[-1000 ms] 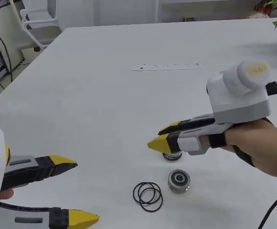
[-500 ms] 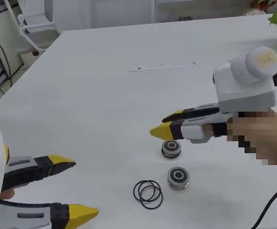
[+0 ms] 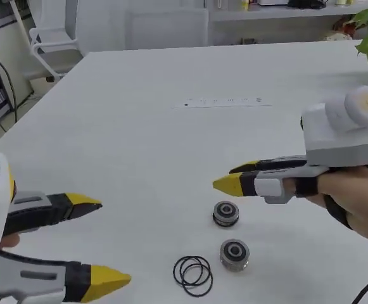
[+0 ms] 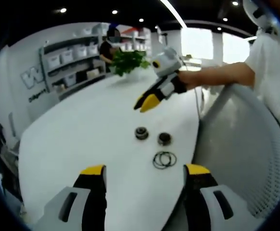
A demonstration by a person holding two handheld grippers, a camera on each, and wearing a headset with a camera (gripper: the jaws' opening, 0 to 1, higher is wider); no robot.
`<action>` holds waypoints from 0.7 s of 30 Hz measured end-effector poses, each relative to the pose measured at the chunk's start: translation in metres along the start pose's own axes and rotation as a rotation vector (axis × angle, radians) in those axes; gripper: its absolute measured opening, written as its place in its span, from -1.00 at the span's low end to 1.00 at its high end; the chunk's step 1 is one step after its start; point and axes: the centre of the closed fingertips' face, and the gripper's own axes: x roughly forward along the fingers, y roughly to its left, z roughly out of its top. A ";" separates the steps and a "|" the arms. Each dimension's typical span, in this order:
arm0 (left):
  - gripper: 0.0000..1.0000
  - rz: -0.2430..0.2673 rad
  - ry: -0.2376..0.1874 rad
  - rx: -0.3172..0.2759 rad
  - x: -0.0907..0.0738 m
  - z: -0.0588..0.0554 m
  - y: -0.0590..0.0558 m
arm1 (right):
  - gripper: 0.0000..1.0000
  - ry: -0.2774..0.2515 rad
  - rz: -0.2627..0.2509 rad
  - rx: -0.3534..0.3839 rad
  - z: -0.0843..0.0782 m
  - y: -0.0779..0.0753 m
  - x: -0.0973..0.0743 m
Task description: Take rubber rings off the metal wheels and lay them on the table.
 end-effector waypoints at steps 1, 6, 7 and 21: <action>0.31 0.000 -0.007 0.008 0.002 0.005 0.002 | -0.37 0.002 -0.004 0.004 -0.001 -0.002 0.000; 0.29 -0.002 -0.052 0.062 0.014 0.033 0.015 | -0.38 0.012 -0.029 0.024 -0.007 -0.010 -0.002; 0.28 -0.005 -0.064 0.073 0.017 0.041 0.017 | -0.39 0.015 -0.039 0.018 -0.008 -0.011 -0.003; 0.25 -0.055 -0.250 0.111 0.056 0.116 0.030 | -0.45 0.056 -0.075 0.012 -0.025 -0.023 -0.002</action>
